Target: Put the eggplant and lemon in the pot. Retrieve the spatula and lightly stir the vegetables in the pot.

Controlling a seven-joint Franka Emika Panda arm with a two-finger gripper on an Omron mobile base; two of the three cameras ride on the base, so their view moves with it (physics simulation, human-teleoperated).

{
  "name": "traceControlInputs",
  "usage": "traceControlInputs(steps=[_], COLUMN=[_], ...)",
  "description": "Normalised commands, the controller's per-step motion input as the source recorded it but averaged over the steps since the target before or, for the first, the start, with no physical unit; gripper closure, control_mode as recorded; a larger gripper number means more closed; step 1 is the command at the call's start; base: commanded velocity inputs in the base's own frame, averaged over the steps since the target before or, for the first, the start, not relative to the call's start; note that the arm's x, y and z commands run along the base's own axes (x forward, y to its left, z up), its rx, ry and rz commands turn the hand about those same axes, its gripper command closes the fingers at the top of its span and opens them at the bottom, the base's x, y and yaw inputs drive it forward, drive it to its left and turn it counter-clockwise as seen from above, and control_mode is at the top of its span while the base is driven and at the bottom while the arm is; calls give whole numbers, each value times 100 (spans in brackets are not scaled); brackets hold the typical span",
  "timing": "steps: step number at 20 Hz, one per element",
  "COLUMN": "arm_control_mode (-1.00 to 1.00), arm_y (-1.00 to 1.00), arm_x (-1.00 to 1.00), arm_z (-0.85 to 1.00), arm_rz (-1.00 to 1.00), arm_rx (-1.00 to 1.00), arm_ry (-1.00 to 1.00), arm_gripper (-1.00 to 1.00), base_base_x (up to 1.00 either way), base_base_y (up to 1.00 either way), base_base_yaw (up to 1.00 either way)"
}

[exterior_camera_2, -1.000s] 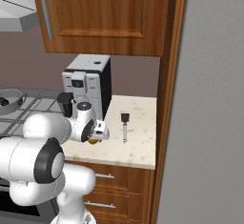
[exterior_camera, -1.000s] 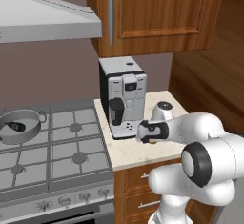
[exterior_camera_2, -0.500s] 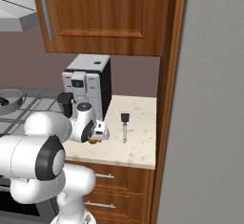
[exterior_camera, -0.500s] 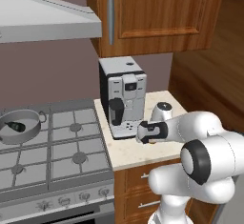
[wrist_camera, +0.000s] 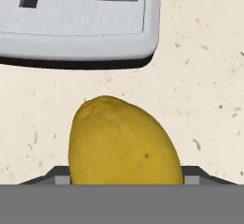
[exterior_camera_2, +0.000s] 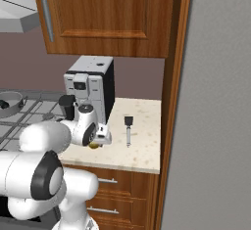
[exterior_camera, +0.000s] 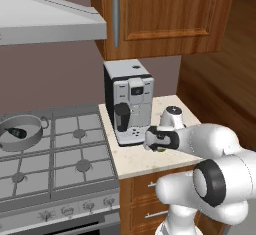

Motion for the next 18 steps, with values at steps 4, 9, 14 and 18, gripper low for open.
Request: traceControlInputs(steps=[4, 9, 14, 18], arm_control_mode=[-100, -100, -100, -100], arm_y=[0, 0, 0, 2], arm_x=[-97, -81, -89, -44], arm_z=[52, 100, 100, 100], arm_rz=[0, 0, 0, 0], arm_rx=[2, 6, 3, 0], arm_ry=[-17, -4, 7, 5], arm_gripper=[100, 100, 100, 100], base_base_x=[0, 0, 0, 0], base_base_y=[0, 0, 0, 0], base_base_yaw=[0, 0, 0, 0])
